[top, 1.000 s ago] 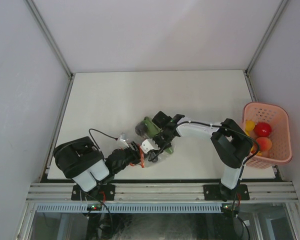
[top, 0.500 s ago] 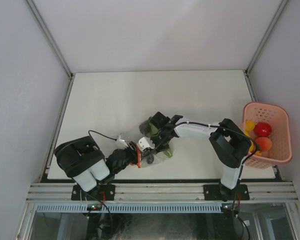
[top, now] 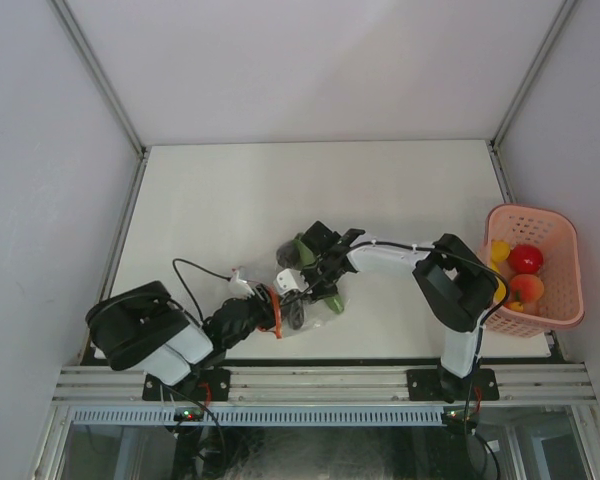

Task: Open the zip-top bag and remove the fake food
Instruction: Pick up the fake vegetable from the zipper food storage bag.

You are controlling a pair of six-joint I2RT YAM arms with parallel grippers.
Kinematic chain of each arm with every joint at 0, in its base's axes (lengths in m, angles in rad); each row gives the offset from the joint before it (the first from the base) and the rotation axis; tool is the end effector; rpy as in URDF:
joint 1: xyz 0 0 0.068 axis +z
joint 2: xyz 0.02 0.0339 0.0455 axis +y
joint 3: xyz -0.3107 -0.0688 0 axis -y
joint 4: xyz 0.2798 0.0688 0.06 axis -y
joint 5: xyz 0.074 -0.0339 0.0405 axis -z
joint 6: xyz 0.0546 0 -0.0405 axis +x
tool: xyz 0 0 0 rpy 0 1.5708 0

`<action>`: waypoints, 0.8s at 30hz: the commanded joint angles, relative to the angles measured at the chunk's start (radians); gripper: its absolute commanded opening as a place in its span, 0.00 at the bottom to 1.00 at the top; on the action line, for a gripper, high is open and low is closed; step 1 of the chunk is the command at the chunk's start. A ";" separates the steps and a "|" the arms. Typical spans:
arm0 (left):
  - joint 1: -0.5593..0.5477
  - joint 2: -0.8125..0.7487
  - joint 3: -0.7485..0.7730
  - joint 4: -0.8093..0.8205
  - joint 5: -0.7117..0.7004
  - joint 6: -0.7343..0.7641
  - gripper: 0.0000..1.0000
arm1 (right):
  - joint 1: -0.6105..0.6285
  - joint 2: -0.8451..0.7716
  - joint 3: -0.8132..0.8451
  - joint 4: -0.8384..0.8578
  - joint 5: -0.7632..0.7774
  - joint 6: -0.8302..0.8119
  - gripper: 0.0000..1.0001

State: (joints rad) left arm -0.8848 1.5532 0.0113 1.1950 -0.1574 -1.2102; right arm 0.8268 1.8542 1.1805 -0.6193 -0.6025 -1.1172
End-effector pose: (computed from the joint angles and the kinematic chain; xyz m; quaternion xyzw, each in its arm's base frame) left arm 0.1351 -0.1516 0.1027 -0.1767 0.7979 -0.4639 0.3419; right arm 0.2452 0.3120 0.1697 -0.8044 0.4991 0.2716 0.1733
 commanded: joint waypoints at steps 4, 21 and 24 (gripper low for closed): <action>0.012 -0.191 -0.044 -0.205 -0.010 0.089 0.19 | -0.050 -0.012 0.034 0.041 0.067 0.017 0.01; 0.016 -0.924 0.039 -1.122 -0.114 0.212 0.19 | -0.109 -0.031 0.026 0.035 0.113 0.002 0.01; 0.020 -1.006 0.052 -1.214 -0.107 0.219 0.18 | -0.109 -0.039 0.026 0.032 0.106 0.005 0.01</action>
State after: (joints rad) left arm -0.8742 0.6308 0.0132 0.1982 -0.2375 -1.0428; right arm 0.7219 1.8549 1.1812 -0.5968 -0.4946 -1.1145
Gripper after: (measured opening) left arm 0.475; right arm 0.011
